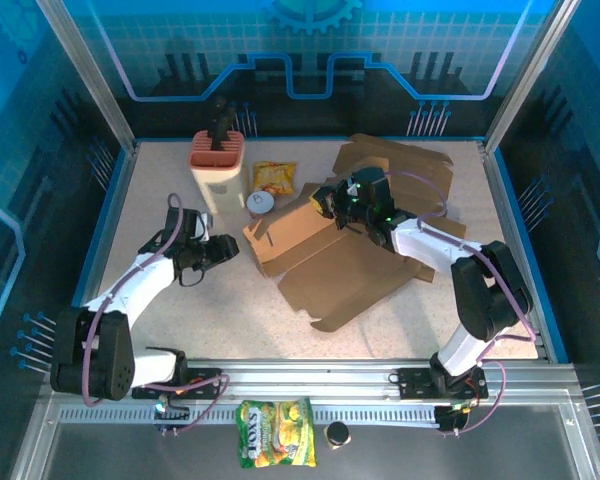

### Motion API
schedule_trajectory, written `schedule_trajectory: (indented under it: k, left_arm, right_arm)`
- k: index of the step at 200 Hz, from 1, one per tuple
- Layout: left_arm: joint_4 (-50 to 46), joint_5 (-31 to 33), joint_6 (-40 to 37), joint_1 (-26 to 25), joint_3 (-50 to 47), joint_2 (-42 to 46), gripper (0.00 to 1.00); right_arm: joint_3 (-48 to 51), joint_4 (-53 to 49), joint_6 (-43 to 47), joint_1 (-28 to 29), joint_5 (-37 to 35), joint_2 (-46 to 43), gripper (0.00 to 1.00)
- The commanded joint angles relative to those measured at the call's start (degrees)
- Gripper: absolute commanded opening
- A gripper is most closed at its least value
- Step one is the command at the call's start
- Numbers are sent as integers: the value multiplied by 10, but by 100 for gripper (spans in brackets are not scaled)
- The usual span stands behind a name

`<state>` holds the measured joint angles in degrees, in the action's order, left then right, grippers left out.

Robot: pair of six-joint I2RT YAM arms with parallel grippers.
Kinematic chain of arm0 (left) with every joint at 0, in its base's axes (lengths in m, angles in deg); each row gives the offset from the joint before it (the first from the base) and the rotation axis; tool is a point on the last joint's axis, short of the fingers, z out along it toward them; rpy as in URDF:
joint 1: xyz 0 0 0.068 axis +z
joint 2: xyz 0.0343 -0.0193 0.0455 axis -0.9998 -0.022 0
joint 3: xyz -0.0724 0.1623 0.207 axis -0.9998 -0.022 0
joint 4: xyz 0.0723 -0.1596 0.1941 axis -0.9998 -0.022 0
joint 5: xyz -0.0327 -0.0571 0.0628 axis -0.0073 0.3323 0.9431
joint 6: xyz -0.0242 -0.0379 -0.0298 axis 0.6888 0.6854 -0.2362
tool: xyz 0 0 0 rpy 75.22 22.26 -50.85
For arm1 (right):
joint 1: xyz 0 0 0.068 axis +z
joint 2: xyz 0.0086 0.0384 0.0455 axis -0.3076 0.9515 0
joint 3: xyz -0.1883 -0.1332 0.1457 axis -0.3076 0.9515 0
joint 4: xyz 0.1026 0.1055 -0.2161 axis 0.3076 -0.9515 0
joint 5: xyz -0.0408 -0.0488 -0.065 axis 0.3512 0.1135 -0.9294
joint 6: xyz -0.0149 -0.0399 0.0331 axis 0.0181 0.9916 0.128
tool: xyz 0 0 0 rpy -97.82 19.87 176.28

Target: Fold the paper box

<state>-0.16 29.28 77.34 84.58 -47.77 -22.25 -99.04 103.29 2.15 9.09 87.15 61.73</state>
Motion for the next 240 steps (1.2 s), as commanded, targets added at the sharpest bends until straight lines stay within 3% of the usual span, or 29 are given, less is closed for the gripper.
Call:
schedule_trajectory:
  k: [1, 100, 191, 240]
  left_arm:
    - [22, -16, -57, -21, 2, -9, 52]
    - [12, 76, -69, -40, -8, 42, 54]
    - [15, 11, -150, -43, 3, -2, 54]
    - [22, -9, -211, -85, 14, -26, 56]
  right_arm:
    - [17, 62, 28, 5, 23, 12, 0]
    - [9, 125, 48, -9, 78, -2, 0]
    - [50, 205, 50, -59, 162, 67, 0]
    - [57, 224, 48, -60, 165, 78, 0]
